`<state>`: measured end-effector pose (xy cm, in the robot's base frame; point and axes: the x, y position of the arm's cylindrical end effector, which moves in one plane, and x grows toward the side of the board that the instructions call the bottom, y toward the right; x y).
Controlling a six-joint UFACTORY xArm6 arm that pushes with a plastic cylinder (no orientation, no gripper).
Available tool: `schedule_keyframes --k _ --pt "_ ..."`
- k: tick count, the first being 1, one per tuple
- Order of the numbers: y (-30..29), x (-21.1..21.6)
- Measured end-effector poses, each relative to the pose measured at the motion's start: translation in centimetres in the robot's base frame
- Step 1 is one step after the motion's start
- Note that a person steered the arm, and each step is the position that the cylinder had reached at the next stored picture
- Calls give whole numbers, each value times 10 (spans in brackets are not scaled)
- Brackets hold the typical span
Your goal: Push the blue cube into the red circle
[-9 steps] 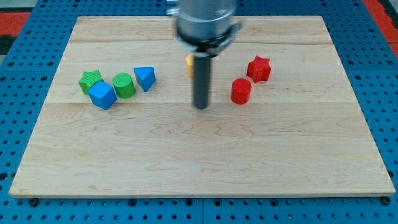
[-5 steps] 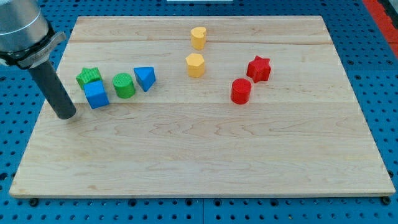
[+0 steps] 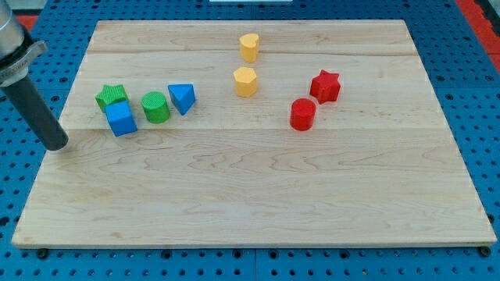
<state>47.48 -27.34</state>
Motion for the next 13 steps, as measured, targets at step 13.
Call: schedule_keyframes --k 13 --pt "318 -8"
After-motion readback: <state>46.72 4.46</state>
